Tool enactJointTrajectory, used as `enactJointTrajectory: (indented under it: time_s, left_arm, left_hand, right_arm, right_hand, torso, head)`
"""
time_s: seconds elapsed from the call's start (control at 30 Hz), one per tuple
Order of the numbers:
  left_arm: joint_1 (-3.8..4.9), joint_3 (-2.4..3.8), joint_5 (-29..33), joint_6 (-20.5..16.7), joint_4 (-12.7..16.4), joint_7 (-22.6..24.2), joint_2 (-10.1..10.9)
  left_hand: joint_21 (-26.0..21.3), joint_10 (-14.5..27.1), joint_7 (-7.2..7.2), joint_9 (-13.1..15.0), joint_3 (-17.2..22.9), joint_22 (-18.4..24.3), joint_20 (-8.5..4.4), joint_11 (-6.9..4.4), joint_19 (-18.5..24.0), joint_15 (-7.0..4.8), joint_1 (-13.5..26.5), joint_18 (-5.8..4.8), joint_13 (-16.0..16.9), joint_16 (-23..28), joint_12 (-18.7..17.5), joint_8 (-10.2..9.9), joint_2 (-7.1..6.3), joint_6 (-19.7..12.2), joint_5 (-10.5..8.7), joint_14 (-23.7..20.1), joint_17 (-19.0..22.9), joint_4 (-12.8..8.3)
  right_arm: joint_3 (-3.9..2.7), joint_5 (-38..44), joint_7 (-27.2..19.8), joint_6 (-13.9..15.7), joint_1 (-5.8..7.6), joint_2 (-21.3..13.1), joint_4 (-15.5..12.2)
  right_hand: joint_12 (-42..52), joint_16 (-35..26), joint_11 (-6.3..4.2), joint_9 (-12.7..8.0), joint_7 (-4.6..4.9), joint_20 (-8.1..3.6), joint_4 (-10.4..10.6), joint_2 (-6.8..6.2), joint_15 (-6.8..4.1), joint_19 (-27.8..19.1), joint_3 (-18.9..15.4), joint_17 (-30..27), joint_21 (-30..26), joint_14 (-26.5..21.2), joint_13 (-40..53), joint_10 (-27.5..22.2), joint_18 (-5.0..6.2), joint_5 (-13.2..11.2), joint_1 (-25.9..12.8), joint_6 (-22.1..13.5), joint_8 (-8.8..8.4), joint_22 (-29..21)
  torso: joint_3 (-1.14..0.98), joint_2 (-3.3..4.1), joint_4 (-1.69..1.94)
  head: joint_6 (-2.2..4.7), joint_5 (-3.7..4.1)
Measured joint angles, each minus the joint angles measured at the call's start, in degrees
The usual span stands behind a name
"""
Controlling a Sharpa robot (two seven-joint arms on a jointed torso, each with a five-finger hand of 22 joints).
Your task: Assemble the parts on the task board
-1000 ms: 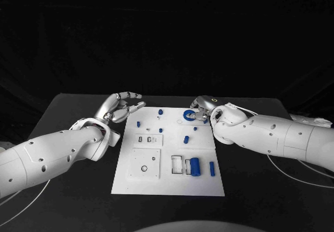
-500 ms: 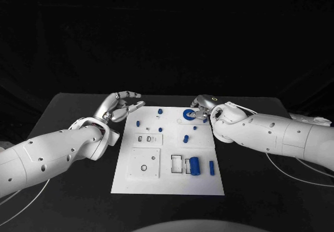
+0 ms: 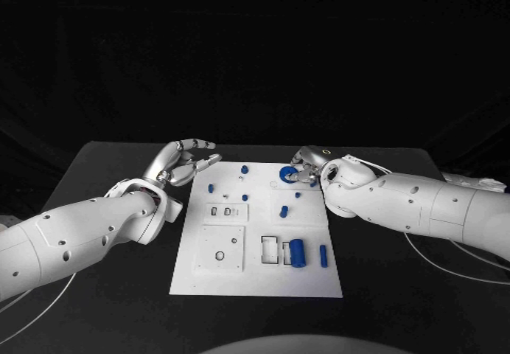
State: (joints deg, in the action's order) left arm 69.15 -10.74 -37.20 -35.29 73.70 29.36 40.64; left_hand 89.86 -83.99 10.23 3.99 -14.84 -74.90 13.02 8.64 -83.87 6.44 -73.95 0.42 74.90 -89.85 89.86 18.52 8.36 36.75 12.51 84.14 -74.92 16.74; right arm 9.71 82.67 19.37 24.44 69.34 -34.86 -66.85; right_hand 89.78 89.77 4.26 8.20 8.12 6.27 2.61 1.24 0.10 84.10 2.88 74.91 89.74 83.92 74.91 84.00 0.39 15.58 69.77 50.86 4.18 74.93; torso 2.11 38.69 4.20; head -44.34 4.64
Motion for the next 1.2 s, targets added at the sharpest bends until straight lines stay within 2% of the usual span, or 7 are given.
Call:
enactJointTrajectory:
  time_s: [0.43,0.7,0.77,0.83,0.97,1.2]
  left_arm:
    - [-0.01,0.0,-0.05,0.0,0.02,0.0,0.04]
    - [-0.01,0.0,-0.07,0.0,0.02,0.0,0.05]
    - [-0.01,0.0,-0.07,0.0,0.01,0.0,0.04]
    - [-0.01,0.0,-0.08,0.0,0.0,0.0,0.04]
    - [-0.02,0.0,-0.08,0.0,0.0,0.0,0.04]
    - [-0.02,-0.01,-0.09,0.0,-0.01,0.0,0.02]
  left_hand:
    - [0.0,0.0,0.0,0.0,0.0,0.0,0.0,0.0,0.0,0.0,0.0,0.0,0.0,0.0,0.0,0.0,0.0,0.0,0.0,0.0,0.01,0.0]
    - [0.0,0.0,0.0,0.0,0.0,0.0,0.0,0.0,0.0,0.0,0.0,0.0,0.0,0.0,0.0,0.0,0.0,0.0,0.0,0.0,0.01,0.0]
    - [0.0,0.01,0.0,0.0,0.0,0.0,0.0,0.01,0.0,0.0,0.0,0.0,0.0,0.0,0.0,0.0,0.0,0.0,0.0,0.0,0.01,0.0]
    - [0.0,0.01,0.0,0.0,0.0,0.0,0.0,0.01,0.0,0.0,0.0,0.0,0.0,0.0,0.0,0.0,0.0,0.0,0.0,0.0,0.01,0.0]
    - [0.0,0.01,0.0,0.0,0.0,0.0,0.0,0.01,0.0,0.0,0.0,0.0,0.0,0.0,0.0,0.0,0.0,0.0,0.0,0.0,0.01,0.0]
    - [0.0,0.02,0.0,0.0,0.0,0.0,0.0,0.02,0.0,0.0,0.0,0.0,0.0,0.0,0.0,0.01,0.0,0.0,0.0,0.0,0.01,0.0]
  right_arm:
    - [-0.02,-0.1,0.04,-1.01,0.02,0.29,0.13]
    - [-0.03,-0.12,0.11,-1.29,0.03,0.36,0.18]
    - [-0.03,-0.13,0.13,-1.36,0.03,0.38,0.17]
    - [-0.04,-0.13,0.16,-1.39,0.04,0.39,0.13]
    - [-0.08,-0.14,0.26,-1.42,0.08,0.43,0.05]
    - [-0.17,-0.15,0.38,-1.38,0.23,0.43,-0.19]
  right_hand:
    - [0.0,0.0,0.0,0.04,0.0,0.0,-0.87,-0.28,0.0,0.0,0.87,0.0,0.0,0.0,0.0,0.0,0.0,-0.5,0.3,0.0,0.0,-0.01]
    - [0.0,0.0,0.0,0.11,-0.22,0.0,-1.29,0.47,0.0,0.0,1.76,-0.01,0.0,0.0,0.0,0.0,0.0,-0.5,1.05,0.21,0.0,-0.01]
    - [0.0,0.0,0.0,0.1,-0.38,0.0,-1.68,0.85,0.0,0.0,2.53,-0.01,0.0,0.0,0.0,0.0,0.0,0.38,1.44,0.38,-0.02,-0.01]
    - [0.0,0.0,0.0,0.11,-0.46,0.0,-2.12,0.72,-0.18,0.0,3.11,-0.01,0.0,0.18,-0.01,0.0,0.0,1.32,1.92,0.45,-0.12,-0.01]
    - [0.0,0.0,-0.42,0.28,-0.94,0.0,-2.93,0.46,-0.22,0.0,4.22,-0.01,0.0,0.22,0.0,0.0,0.0,1.91,2.6,0.95,-0.19,-0.02]
    - [0.0,0.0,-0.41,0.85,-1.03,0.0,-3.72,0.17,-0.43,0.0,5.61,-0.01,0.0,0.01,-0.01,0.0,0.0,3.18,3.03,2.29,0.45,-0.02]
  torso:
    - [0.01,0.01,0.0]
    - [0.0,0.02,-0.01]
    - [-0.01,0.02,-0.01]
    - [-0.02,0.02,0.0]
    - [-0.02,0.02,0.01]
    - [-0.02,0.02,0.01]
  head:
    - [-0.09,0.04]
    - [-0.08,0.01]
    - [-0.09,0.02]
    - [-0.09,0.02]
    - [-0.1,0.03]
    - [-0.14,0.05]
